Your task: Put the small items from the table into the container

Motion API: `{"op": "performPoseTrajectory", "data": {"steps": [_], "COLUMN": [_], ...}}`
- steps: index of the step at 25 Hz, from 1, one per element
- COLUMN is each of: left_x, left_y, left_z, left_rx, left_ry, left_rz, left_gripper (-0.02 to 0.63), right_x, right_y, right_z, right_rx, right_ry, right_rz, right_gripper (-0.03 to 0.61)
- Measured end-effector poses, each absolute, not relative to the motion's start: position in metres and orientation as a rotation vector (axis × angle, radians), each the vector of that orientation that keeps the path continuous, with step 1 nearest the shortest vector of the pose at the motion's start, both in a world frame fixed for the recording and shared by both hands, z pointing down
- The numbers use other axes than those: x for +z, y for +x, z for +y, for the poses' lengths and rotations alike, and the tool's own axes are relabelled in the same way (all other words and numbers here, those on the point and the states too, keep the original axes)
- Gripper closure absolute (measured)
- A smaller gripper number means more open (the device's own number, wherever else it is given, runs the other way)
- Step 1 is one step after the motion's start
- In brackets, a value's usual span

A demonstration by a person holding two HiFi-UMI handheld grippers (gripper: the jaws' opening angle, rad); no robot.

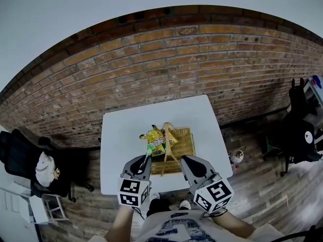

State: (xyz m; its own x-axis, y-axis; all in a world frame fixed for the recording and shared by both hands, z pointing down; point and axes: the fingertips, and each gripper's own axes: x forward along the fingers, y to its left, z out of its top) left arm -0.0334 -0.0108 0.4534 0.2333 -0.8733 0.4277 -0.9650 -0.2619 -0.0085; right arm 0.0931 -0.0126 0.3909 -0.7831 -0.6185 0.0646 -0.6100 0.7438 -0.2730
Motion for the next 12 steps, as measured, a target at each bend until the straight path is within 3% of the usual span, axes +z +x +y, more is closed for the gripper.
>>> {"op": "performPoseTrajectory", "data": {"steps": [12], "left_x": [0.448], "left_y": [-0.018], "left_z": [-0.041], "left_rx": [0.533], "left_ry": [2.331], "left_rz": [-1.65], "left_gripper": [0.523], "right_x": [0.39], "right_y": [0.113], "right_z": [-0.037], "right_rx": [-0.45], "right_ry": [-1.122], "right_rz": [2.851], "right_gripper": [0.56]}}
